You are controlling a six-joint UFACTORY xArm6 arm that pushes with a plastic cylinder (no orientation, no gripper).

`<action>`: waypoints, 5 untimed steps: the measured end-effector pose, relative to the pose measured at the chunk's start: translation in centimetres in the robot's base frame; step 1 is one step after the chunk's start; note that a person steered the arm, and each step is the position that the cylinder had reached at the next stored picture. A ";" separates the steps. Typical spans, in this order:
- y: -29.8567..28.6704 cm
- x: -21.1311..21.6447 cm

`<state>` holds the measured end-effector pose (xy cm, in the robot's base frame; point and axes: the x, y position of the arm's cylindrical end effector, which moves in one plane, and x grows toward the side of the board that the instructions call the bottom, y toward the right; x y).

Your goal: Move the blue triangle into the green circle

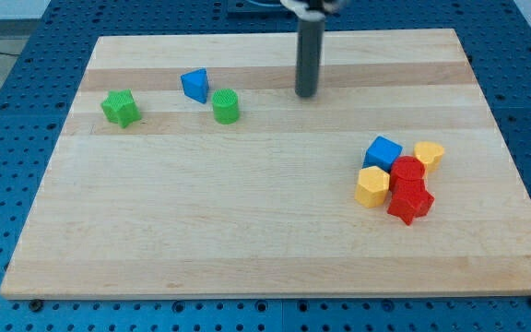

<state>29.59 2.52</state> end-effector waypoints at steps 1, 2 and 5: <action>-7.2 -5.3; -16.5 -8.9; -15.4 2.8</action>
<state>32.38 -12.88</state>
